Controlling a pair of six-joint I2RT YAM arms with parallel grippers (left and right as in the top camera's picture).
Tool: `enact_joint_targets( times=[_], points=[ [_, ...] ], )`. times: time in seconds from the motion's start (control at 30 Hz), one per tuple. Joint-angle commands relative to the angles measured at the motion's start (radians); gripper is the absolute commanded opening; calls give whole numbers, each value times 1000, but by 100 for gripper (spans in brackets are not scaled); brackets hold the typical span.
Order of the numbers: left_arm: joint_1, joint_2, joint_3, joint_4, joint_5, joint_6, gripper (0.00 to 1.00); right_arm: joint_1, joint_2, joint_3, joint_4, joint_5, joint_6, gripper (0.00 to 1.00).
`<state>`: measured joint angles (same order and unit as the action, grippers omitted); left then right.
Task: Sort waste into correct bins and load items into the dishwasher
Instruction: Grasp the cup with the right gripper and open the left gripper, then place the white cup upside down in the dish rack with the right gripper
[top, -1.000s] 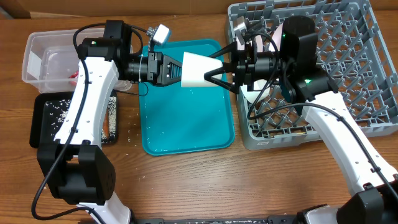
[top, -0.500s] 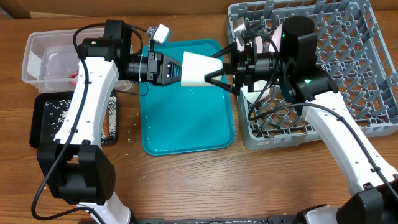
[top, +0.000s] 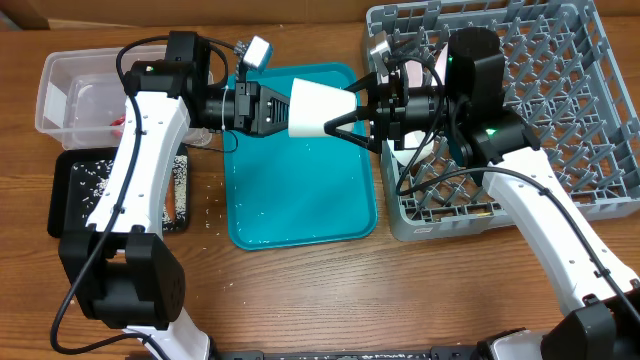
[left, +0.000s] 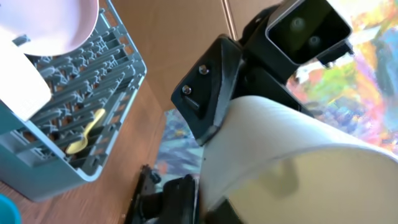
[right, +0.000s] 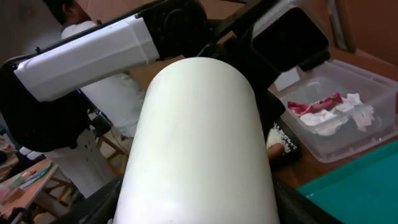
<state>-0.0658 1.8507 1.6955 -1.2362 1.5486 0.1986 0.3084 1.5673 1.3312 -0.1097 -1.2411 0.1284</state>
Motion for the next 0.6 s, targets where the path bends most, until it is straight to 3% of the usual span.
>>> enact_joint_targets(
  times=[0.0, 0.07, 0.33, 0.47, 0.57],
  points=[
    [0, -7, 17, -3, -19, -4, 19, -4, 0, -2, 26, -51, -23, 49],
    [0, -7, 17, 7, -44, -4, 26, -63, -1, -2, 31, -95, -16, 44],
    [0, -7, 17, 69, -70, -5, 38, -294, -2, -2, -22, -15, 125, 44],
    [0, -7, 17, 128, -224, -5, 38, -404, -29, -2, -259, 248, 126, 44],
    [-1, -7, 17, 166, -342, -4, 50, -416, -75, 19, -443, 487, 104, 44]
  ],
)
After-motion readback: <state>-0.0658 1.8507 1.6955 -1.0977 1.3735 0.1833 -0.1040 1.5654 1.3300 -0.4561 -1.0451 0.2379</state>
